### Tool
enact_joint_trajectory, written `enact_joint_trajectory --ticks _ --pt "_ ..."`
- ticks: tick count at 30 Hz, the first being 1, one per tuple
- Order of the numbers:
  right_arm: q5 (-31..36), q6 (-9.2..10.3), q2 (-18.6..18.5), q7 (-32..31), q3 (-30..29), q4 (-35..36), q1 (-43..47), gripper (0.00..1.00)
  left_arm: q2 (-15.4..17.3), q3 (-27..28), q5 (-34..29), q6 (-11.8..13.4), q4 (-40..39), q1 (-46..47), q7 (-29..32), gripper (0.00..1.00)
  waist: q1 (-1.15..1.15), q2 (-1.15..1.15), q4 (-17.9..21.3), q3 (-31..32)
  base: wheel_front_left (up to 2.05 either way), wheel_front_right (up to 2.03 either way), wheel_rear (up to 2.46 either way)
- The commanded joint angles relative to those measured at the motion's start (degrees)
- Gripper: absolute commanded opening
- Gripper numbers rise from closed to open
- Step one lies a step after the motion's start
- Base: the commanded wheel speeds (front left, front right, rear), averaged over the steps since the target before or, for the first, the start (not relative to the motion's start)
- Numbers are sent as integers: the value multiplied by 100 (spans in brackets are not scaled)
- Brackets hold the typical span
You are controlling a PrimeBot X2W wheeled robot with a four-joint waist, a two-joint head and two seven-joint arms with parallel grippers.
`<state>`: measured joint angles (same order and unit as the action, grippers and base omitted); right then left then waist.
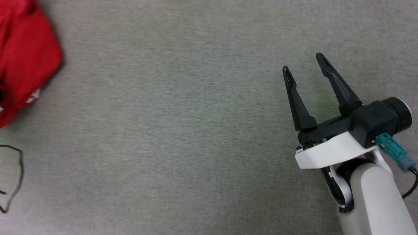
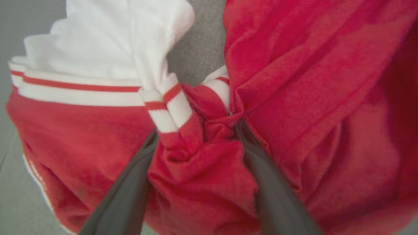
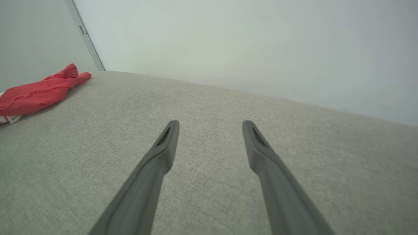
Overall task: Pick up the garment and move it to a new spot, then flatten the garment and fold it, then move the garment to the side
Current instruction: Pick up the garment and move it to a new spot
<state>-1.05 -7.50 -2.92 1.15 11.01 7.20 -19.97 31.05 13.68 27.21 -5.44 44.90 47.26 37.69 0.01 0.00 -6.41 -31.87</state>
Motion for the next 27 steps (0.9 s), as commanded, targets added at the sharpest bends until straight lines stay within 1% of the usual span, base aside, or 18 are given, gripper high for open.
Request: enact_joint_trajectory --ticks 1,3,5,6,7,8,9,10,13,16,17,18,20,24,25,27 --pt "-28 2 5 46 6 -16 -86 100 -7 25 29 92 211 -164 227 100 -1 0 169 -164 0 0 0" --pt "-54 2 6 79 -10 -50 -115 100 -30 84 108 228 465 -371 552 100 -1 0 204 -191 0 0 0" --pt "-53 2 7 92 -24 -72 -138 100 -91 140 162 344 598 -516 683 100 -1 0 222 -200 0 0 0" --pt "-56 2 7 99 -34 -80 -142 100 -115 141 184 356 621 -574 730 100 -1 0 227 -195 0 0 0" --pt "-57 2 7 101 -45 -89 -137 100 -129 130 192 354 613 -614 732 56 -1 0 225 -179 0 0 0" --pt "-55 2 7 104 -63 -94 -131 100 -124 111 156 356 556 -633 624 9 -1 0 215 -156 0 0 0" --pt "-48 2 6 96 -71 -102 -124 100 -123 79 127 312 503 -625 565 0 -1 0 203 -121 0 0 0" --pt "-46 2 6 93 -76 -110 -114 100 -112 50 85 278 424 -594 444 0 -1 0 186 -79 0 0 0" --pt "-65 2 6 104 -69 -138 -77 100 36 -25 -74 258 120 -388 -165 0 -1 0 135 102 0 0 0" --pt "-126 2 5 142 -69 -214 8 100 185 -67 -256 295 -95 -183 -867 0 -1 0 100 390 0 0 0" --pt "-133 2 5 136 -84 -230 42 100 174 -60 -267 291 -151 -91 -1083 0 -1 0 85 487 0 0 0" --pt "-198 2 5 147 -168 -267 181 100 139 -149 -397 269 -287 43 -1697 0 -1 0 37 804 0 0 0" --pt "-262 2 5 172 -209 -302 281 100 101 -193 -486 268 -377 133 -2161 0 -1 0 31 1044 0 0 0" --pt "-408 2 5 198 -314 -343 500 100 13 -344 -654 207 -509 287 -2995 0 -1 0 89 1499 0 0 0" --pt "-408 2 5 198 -314 -343 500 100 13 -344 -654 207 -509 287 -2995 0 -1 0 89 1499 0 0 0" --pt "-501 2 5 226 -363 -375 606 100 -50 -423 -730 206 -544 318 -3338 0 -1 0 152 1742 0 0 0"
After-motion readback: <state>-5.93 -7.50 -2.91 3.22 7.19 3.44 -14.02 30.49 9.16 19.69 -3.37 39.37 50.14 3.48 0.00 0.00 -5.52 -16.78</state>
